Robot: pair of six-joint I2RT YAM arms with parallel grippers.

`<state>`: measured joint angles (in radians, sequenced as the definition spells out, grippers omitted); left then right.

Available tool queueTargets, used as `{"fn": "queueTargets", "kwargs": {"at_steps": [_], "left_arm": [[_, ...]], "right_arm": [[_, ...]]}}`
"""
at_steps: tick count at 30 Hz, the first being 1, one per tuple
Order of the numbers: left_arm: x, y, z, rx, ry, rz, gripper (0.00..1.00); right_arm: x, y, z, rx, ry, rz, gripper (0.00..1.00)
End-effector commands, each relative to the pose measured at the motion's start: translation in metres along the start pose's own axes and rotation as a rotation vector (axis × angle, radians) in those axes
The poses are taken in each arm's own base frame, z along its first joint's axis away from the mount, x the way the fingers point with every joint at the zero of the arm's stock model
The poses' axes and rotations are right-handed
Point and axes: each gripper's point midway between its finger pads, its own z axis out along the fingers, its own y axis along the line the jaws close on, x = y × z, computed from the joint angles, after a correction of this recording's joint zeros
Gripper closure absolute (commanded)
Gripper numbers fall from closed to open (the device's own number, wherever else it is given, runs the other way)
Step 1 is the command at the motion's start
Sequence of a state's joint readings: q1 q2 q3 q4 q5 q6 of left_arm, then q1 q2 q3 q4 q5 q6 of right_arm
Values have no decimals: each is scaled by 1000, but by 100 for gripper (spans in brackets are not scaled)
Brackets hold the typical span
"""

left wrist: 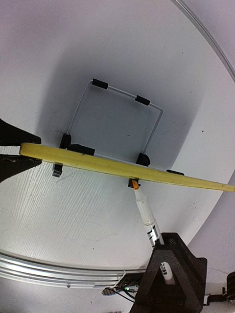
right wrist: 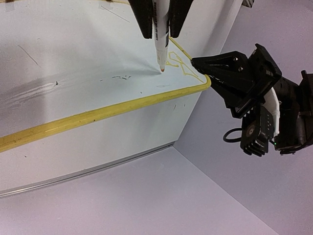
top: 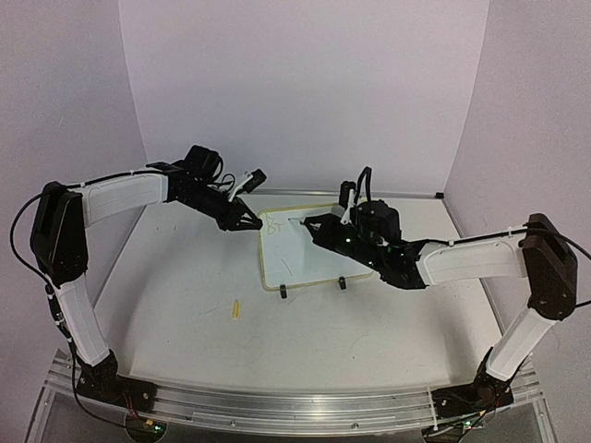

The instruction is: Write a sentence on the whiteboard

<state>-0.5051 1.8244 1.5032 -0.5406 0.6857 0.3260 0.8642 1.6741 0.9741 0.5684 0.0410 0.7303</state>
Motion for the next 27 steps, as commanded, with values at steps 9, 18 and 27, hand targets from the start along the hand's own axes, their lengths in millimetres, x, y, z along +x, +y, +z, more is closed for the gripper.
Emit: {"fn": "queueTargets", "kwargs": {"at_steps": [9, 18, 27], "left_arm": [[-7, 2, -10, -58, -7, 62, 100], [-8, 2, -11, -58, -8, 62, 100], [-7, 3, -10, -58, -7, 62, 100]], "right_arm": [[-3, -9, 7, 45, -24, 16, 100], [9, -24, 2, 86, 4, 32, 100], [20, -30, 2, 93, 33, 44, 100]]}}
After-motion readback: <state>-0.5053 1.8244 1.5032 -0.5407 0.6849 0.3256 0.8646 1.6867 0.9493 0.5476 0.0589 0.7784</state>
